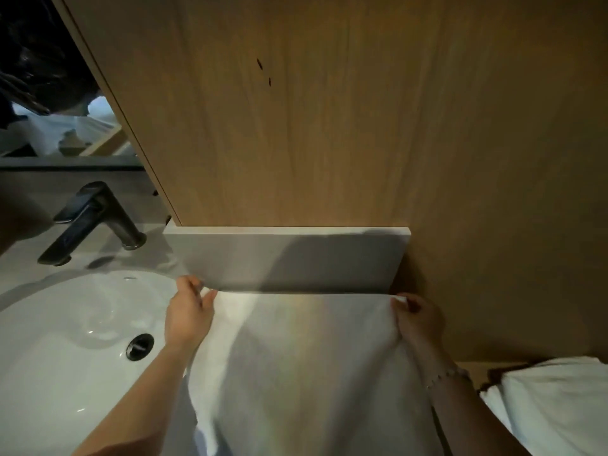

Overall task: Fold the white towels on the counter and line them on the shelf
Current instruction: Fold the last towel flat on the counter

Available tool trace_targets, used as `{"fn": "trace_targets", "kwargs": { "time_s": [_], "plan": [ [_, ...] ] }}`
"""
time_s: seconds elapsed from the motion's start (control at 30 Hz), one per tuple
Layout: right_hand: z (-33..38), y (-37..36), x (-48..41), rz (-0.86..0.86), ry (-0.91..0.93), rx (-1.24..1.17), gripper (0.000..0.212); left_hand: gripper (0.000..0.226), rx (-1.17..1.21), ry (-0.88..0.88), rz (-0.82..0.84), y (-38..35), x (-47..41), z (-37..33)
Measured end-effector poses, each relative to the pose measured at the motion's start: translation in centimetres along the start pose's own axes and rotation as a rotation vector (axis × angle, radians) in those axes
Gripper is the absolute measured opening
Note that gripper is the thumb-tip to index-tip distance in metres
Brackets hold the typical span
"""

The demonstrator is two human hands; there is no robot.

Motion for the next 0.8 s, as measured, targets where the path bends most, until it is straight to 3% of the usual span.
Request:
{"fn": "trace_targets", "kwargs": {
  "time_s": [0.1,0.2,0.3,0.37,0.43,0.5,0.57,0.67,0.8],
  "plan": [
    [-0.5,-0.2,-0.9,-0.061,-0.023,0.032,0.008,0.025,0.051,0.025,-0.054,-0.4,-0.5,0.4],
    [-0.8,-0.5,-1.3,-0.089,-0.094,-0.099,0.004,0.028,0.069,0.044,-0.096,-0.3,-0.7,0.8],
    [-0.8,-0.8,-1.4,-0.057,-0.112,-0.196,0.019,0.031,0.025,0.092,-0.127,-0.1,-0.6,1.4],
    [0.1,0.3,-0.7,-0.132,-0.057,-0.058,0.011,0.035,0.005,0.133,-0.160,0.3,-0.6,1.8],
    [1.8,1.4,0.9,-0.266,0.062,0.221,0.020,0.037,-0.021,0.171,-0.160,0.5,-0.6,2.0],
    [5.4,-0.1,4.2,-0.334,0.358,0.430,0.019,0.036,-0.054,0.191,-0.118,0.4,-0.7,2.0],
    [8.9,-4.7,8.7,-0.234,0.734,0.560,0.009,0.037,-0.056,0.209,-0.081,0.2,-0.8,2.0],
    [11.9,-12.7,13.7,0.140,1.075,0.651,0.036,0.041,0.007,0.266,-0.050,0.4,-0.8,2.2],
    [12.2,-18.5,15.1,0.546,0.994,0.920,0.050,0.030,0.171,0.410,-0.017,1.3,-0.5,3.9]
  ]
}}
Point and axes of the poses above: each hand's wrist, its own x-axis away from the middle knuckle, its own y-axis out of the back of the hand, z = x × y, the point moved 7 cm from there along -x, towards the middle knuckle, and after that the axes turned 15 degrees about x, right-handed, at the moved point
